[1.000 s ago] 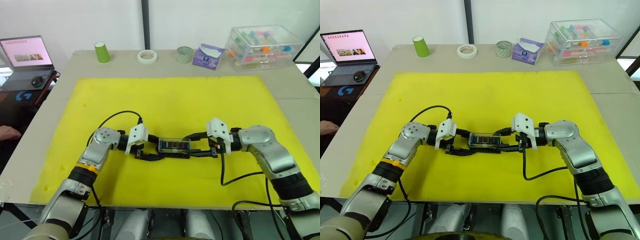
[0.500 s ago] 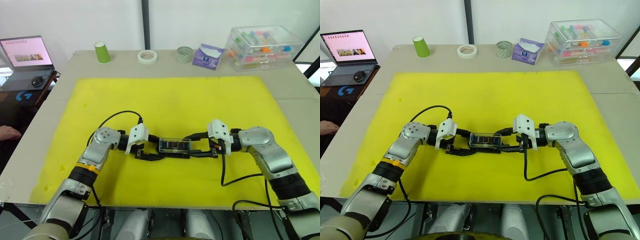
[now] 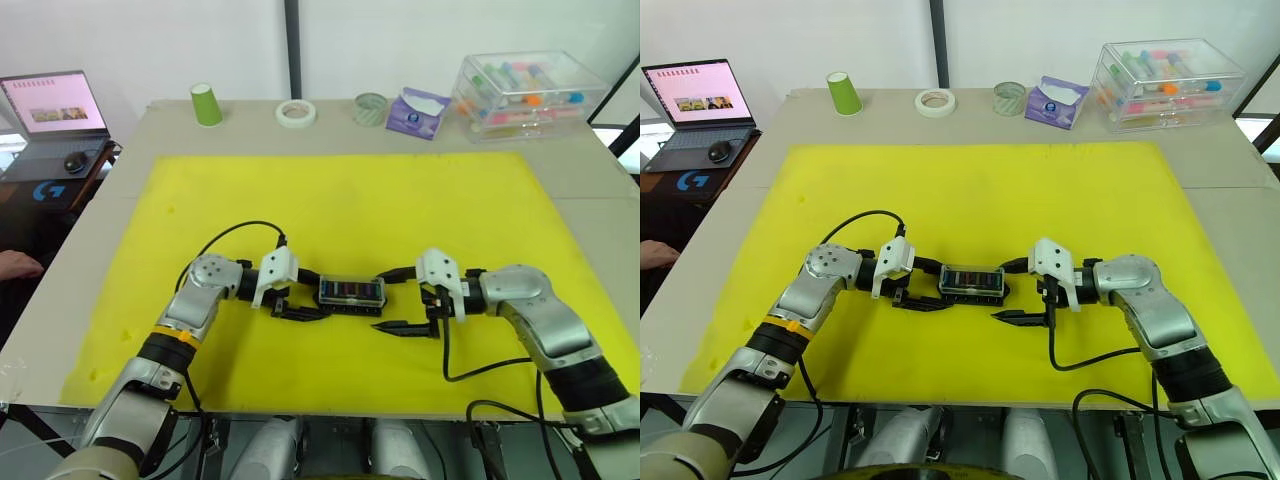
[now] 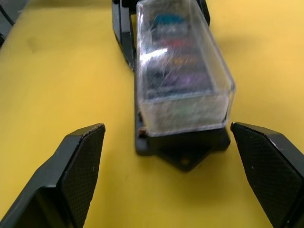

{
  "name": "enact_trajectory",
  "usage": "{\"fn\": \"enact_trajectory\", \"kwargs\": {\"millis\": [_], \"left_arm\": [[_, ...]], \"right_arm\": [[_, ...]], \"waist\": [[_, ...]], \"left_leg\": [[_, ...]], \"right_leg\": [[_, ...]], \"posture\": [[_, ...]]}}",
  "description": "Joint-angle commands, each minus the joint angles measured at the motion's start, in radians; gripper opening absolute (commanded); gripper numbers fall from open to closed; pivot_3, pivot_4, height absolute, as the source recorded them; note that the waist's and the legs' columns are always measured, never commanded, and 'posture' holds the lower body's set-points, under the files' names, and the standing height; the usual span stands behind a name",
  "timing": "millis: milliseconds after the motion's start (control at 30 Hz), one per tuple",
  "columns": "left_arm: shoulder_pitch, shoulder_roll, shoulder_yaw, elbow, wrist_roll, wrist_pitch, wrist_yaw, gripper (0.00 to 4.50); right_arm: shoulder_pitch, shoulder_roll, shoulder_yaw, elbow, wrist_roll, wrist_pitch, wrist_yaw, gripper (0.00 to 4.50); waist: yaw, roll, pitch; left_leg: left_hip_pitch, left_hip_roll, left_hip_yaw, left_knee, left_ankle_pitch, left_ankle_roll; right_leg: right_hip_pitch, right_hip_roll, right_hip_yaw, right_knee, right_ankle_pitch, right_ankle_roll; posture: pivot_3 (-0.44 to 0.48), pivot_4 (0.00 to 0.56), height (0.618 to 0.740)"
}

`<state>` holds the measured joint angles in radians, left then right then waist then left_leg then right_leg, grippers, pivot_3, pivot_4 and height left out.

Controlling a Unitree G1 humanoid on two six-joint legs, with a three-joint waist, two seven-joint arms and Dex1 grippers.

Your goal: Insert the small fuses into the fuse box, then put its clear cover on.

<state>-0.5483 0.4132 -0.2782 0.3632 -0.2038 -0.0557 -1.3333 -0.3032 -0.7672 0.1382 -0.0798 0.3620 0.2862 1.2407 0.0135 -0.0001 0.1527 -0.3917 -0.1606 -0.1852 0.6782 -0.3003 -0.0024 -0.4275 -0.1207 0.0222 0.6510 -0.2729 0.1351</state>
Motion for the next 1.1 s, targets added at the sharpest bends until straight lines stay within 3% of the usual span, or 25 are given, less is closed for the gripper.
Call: {"fn": "enact_trajectory", "kwargs": {"millis": [33, 200, 300, 500, 667, 867, 1000, 1100], "left_arm": [[-0.01, 0.002, 0.016, -0.003, 0.001, -0.013, 0.005, 2.72], [-0.002, 0.004, 0.016, -0.006, 0.001, -0.013, 0.01, 2.72], [0.0, 0.003, 0.016, -0.001, 0.004, -0.024, 0.012, 2.72], [-0.006, 0.0, 0.012, 0.01, 0.007, -0.033, 0.011, 2.72], [-0.011, 0.0, 0.012, 0.019, 0.007, -0.039, 0.01, 2.72], [-0.011, 0.0, 0.014, 0.015, 0.004, -0.037, 0.01, 2.72], [-0.01, 0.002, 0.013, 0.011, 0.003, -0.031, 0.011, 2.72], [-0.007, 0.0, 0.012, 0.003, 0.004, -0.026, 0.013, 2.72]], "right_arm": [[-0.002, -0.036, -0.102, -0.123, 0.08, 0.059, -0.018, 4.48], [-0.052, -0.039, -0.195, -0.288, 0.227, 0.24, -0.111, 4.48], [-0.134, -0.026, -0.151, -0.344, 0.214, 0.295, -0.172, 3.95], [-0.199, -0.002, 0.009, -0.414, 0.137, 0.335, -0.224, 1.79], [-0.229, 0.042, 0.019, -0.419, 0.131, 0.323, -0.259, 0.03], [-0.255, 0.046, 0.056, -0.409, 0.088, 0.319, -0.264, 0.03], [-0.251, 0.024, 0.22, -0.299, -0.077, 0.387, -0.306, 0.03], [-0.247, 0.049, 0.271, -0.229, -0.124, 0.398, -0.32, 0.03]], "waist": [[-0.001, 0.0, 0.0], [-0.001, 0.0, 0.0], [0.0, 0.0, 0.0], [0.0, 0.0, 0.0], [-0.001, 0.0, 0.0], [-0.001, 0.0, 0.0], [-0.002, 0.0, 0.0], [-0.003, 0.001, -0.001]], "left_leg": [[0.0, 0.0, 0.0, 0.0, 0.0, 0.0], [0.0, 0.0, 0.0, 0.0, 0.0, 0.0], [0.0, 0.0, 0.0, 0.0, 0.0, 0.0], [0.0, 0.0, 0.0, 0.0, 0.0, 0.0], [0.0, 0.0, 0.0, 0.0, 0.0, 0.0], [0.0, 0.0, 0.0, 0.0, 0.0, 0.0], [0.0, 0.0, 0.0, 0.0, 0.0, 0.0], [0.0, 0.0, 0.0, 0.0, 0.0, 0.0]], "right_leg": [[0.0, 0.0, 0.0, 0.0, 0.0, 0.0], [0.0, -0.001, 0.0, 0.0, 0.0, 0.0], [0.0, -0.002, 0.0, 0.0, 0.0, 0.0], [0.0, -0.002, 0.0, 0.0, 0.0, 0.0], [0.0, -0.002, 0.0, 0.0, 0.0, 0.0], [0.0, -0.002, 0.0, 0.0, 0.0, 0.0], [0.0, 0.0, -0.001, 0.0, 0.0, 0.0], [-0.001, -0.001, 0.0, 0.0, 0.0, 0.0]], "posture": [[0.0, 0.15, 0.74], [0.0, 0.15, 0.74], [0.0, 0.15, 0.74], [0.0, 0.15, 0.74], [0.0, 0.15, 0.74], [0.0, 0.15, 0.74], [0.0, 0.15, 0.74], [0.0, 0.15, 0.74]]}}
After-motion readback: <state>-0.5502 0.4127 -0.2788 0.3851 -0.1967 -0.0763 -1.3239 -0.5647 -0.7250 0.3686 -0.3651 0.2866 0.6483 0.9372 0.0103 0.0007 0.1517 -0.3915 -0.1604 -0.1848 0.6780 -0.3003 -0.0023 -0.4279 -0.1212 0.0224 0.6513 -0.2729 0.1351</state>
